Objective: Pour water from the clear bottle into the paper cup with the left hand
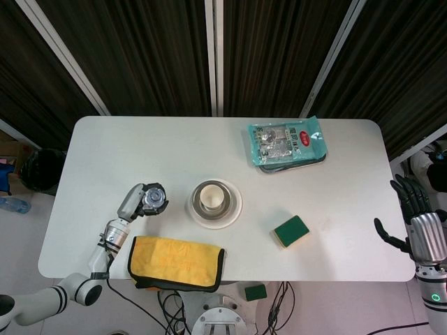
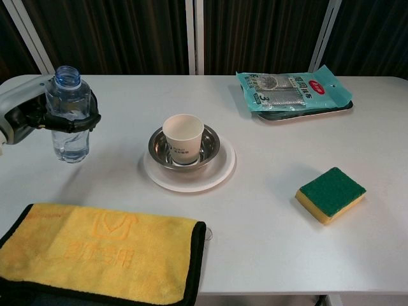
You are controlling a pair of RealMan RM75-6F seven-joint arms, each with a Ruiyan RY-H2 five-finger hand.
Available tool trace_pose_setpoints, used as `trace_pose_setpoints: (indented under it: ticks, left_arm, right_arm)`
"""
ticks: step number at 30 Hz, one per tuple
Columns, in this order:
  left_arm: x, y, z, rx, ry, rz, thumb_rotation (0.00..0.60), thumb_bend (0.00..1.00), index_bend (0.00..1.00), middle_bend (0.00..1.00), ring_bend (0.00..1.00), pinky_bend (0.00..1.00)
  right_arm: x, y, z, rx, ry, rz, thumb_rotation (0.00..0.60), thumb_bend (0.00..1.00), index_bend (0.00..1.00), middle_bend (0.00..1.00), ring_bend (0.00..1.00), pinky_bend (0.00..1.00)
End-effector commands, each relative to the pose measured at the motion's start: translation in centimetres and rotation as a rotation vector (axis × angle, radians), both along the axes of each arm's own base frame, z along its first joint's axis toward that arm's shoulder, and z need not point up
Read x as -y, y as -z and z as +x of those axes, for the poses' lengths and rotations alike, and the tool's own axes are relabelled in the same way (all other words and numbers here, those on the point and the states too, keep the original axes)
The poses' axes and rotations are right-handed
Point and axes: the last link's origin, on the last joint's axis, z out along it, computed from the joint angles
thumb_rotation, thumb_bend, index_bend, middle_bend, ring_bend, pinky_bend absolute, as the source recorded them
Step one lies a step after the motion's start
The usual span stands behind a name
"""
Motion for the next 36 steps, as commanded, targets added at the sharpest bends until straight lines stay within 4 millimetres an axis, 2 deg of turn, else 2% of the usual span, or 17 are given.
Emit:
trace_pose_setpoints:
  ticks: [1, 17, 23, 30, 36]
  left_arm:
    - [-0.2, -0.1, 1.5, -0.136, 0.063, 0.040, 0.600, 0.48, 0.70, 0.67, 0.52, 0.57]
    - [-3.7, 0.9, 6.5, -0.496, 0.169, 0.144, 0.600, 0.54, 0.71, 0.67, 0.52, 0.56]
    - [-4.2, 1.7, 7.9, -0.621, 0.205, 0.198, 0.600, 0.54, 0.73, 0.70, 0.54, 0.57]
    - [-4.7, 2.5, 9.1, -0.694, 0.247, 0.197, 0.600, 0.54, 0.73, 0.70, 0.54, 0.57]
    - [-5.2, 3.0, 9.5, -0.776, 0.270, 0.247, 0.600, 0.54, 0.73, 0.70, 0.54, 0.57]
  right_arm:
    - [0.0, 0.0, 0.0, 0.000, 0.001, -0.001, 0.600, 0.33, 0.00, 0.00, 0.00, 0.00]
    - [-0.1, -0.5, -0.2, 0.001, 0.007, -0.017, 0.600, 0.33, 0.00, 0.00, 0.00, 0.00]
    - [0.0, -0.5, -0.2, 0.000, 0.007, -0.018, 0.600, 0.33, 0.00, 0.00, 0.00, 0.00]
    - [0.0, -0.6, -0.3, 0.000, 0.011, -0.022, 0.600, 0.34, 0.00, 0.00, 0.00, 0.00]
    - [-0.1, -0.7, -0.3, -0.004, 0.007, -0.018, 0.600, 0.34, 0.00, 0.00, 0.00, 0.00]
